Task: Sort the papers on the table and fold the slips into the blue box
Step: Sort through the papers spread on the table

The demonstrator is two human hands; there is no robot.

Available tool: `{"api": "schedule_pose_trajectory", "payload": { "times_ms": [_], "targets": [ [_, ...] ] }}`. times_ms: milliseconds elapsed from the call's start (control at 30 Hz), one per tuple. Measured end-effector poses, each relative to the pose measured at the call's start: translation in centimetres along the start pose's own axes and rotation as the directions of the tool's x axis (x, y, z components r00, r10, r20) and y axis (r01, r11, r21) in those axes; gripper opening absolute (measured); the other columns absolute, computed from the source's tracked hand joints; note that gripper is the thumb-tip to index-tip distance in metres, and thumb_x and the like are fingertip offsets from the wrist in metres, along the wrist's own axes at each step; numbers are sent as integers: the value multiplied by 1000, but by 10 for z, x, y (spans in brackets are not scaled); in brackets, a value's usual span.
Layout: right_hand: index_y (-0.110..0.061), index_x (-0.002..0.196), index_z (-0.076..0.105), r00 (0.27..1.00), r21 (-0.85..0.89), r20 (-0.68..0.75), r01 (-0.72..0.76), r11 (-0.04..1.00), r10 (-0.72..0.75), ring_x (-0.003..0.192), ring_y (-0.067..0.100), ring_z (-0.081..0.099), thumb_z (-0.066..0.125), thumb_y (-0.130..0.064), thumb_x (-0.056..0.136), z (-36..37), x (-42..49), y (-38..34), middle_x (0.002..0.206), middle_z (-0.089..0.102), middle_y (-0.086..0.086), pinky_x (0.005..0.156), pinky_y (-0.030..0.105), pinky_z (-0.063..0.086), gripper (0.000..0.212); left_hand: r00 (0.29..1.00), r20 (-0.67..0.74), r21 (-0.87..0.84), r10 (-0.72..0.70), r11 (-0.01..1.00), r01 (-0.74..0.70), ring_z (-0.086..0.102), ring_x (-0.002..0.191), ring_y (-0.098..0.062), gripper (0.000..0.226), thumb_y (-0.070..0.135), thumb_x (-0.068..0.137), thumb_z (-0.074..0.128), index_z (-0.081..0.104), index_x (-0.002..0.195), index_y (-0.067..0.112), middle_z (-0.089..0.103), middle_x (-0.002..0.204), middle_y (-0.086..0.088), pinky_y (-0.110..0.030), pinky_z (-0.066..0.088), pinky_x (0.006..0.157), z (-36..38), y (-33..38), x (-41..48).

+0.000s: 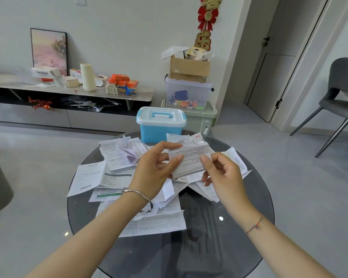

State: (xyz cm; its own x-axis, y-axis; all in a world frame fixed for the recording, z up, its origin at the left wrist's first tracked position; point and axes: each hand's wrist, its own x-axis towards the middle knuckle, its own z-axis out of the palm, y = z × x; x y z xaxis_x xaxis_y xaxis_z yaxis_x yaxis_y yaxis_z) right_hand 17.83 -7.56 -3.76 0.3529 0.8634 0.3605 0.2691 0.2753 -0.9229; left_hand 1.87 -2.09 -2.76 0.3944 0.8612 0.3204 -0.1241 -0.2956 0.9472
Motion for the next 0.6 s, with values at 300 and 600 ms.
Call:
{"api": "schedule_pose_trajectory", "payload": {
  "times_ms": [300, 600],
  "targets": [
    [-4, 85, 47, 997, 64, -80, -15, 998, 20, 44, 8, 44, 61, -22, 90, 8, -3, 0, 56, 52, 2, 44, 17, 38, 23, 991, -122, -15, -53, 999, 52, 66, 57, -5, 8, 12, 87, 64, 64, 80, 9, 66, 52, 6, -21, 56, 54, 7, 3, 0],
    [7, 98, 58, 986, 4, 136, -101, 995, 100, 42, 8, 39, 48, -29, 97, 8, -1, -1, 56, 50, 6, 42, 18, 34, 37, 968, -227, -25, -104, 995, 101, 68, 61, -10, 16, 16, 82, 71, 65, 81, 2, 69, 59, -4, -26, 57, 53, 10, 3, -3]
  ]
}}
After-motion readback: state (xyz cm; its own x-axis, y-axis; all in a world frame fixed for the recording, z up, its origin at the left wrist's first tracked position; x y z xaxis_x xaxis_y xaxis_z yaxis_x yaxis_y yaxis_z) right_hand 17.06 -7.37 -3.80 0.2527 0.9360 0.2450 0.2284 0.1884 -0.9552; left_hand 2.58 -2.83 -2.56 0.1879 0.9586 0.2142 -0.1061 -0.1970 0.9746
